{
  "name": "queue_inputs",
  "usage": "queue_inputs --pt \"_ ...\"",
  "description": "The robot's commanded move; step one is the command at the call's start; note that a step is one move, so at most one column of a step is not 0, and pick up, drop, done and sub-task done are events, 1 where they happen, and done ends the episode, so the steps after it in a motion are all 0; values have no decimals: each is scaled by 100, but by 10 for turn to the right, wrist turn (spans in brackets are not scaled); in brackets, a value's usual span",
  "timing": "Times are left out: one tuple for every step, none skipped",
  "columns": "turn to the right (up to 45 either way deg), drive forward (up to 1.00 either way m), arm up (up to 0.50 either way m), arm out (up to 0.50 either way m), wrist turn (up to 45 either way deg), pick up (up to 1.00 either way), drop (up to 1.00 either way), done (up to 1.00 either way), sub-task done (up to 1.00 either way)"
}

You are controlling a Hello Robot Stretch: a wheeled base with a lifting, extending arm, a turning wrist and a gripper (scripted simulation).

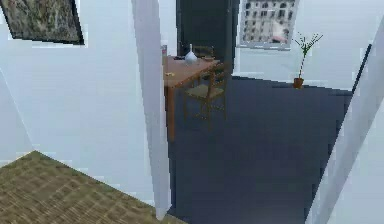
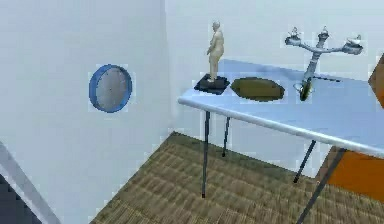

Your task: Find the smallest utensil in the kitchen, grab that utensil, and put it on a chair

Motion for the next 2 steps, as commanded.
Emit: queue_inputs --pt "0 70 0 0 0 0 0 0 0" --pt "270 0 0 0 0 0 0 0 0"
